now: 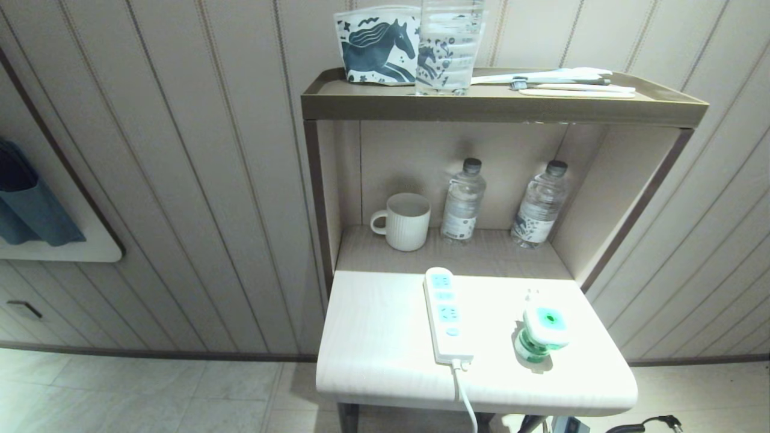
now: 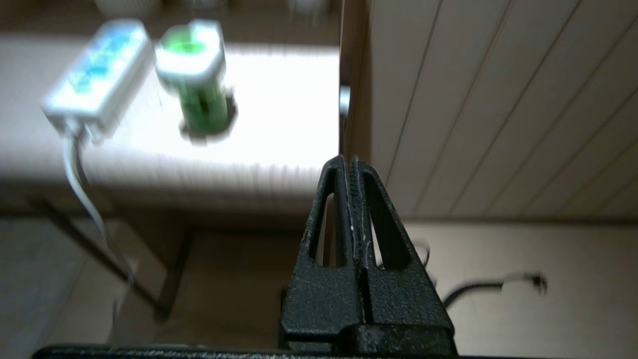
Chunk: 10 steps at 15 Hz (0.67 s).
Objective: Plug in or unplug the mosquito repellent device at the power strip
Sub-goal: Pick up the mosquito repellent liquid
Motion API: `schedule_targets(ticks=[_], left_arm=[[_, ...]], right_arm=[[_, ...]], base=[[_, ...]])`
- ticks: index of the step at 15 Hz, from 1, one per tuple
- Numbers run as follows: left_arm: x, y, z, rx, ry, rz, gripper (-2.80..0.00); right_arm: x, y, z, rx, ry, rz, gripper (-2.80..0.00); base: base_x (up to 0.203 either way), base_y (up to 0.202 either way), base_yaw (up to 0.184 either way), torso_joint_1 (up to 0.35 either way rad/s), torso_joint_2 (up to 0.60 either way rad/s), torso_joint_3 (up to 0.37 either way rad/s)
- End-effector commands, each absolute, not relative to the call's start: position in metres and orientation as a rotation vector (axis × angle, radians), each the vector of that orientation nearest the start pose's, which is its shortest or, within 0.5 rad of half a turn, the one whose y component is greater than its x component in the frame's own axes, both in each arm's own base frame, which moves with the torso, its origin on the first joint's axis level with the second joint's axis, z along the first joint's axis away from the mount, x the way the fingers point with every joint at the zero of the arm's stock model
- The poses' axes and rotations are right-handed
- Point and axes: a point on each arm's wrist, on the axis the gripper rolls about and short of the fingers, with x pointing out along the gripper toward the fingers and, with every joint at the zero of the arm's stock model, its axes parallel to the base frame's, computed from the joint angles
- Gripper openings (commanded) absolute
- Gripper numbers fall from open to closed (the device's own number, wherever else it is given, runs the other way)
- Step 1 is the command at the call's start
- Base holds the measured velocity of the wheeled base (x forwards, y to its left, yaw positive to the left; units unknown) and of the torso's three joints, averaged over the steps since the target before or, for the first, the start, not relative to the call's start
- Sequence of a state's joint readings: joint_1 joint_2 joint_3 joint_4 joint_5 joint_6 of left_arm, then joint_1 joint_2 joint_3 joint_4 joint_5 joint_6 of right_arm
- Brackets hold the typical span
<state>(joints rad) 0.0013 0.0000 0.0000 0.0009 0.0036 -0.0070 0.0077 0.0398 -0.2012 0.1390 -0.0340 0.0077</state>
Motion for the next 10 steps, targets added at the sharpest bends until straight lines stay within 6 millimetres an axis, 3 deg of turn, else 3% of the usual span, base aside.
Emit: schedule_targets(ticks=[1, 3, 6, 8, 10], left_arm=[[-0.023, 0.000, 0.075, -0.008, 0.003, 0.006, -2.80], [-0.023, 0.000, 0.076, -0.008, 0.002, 0.006, -2.80], [-0.023, 0.000, 0.075, -0.008, 0.003, 0.005, -2.80], [-0.023, 0.000, 0.076, -0.008, 0.002, 0.005, -2.80], [-0.023, 0.000, 0.075, -0.008, 0.003, 0.006, -2.80]], right_arm=[[-0.048, -0.001, 0.183, 0.008, -0.078, -0.024, -2.80], [-0.036, -0.001, 0.230, 0.006, -0.049, -0.026, -2.80], [-0.003, 0.000, 0.292, 0.057, -0.023, -0.030, -2.80], [0.019, 0.000, 0.342, 0.203, -0.057, -0.015, -2.80], [0.033, 0.001, 0.376, 0.333, -0.001, 0.033, -2.80]], base=[[0.000, 0.000, 0.000, 0.000, 0.00, 0.000], [0.000, 0.000, 0.000, 0.000, 0.00, 0.000], [0.000, 0.000, 0.000, 0.000, 0.00, 0.000], [0.000, 0.000, 0.000, 0.000, 0.00, 0.000], [0.000, 0.000, 0.000, 0.000, 0.00, 0.000]])
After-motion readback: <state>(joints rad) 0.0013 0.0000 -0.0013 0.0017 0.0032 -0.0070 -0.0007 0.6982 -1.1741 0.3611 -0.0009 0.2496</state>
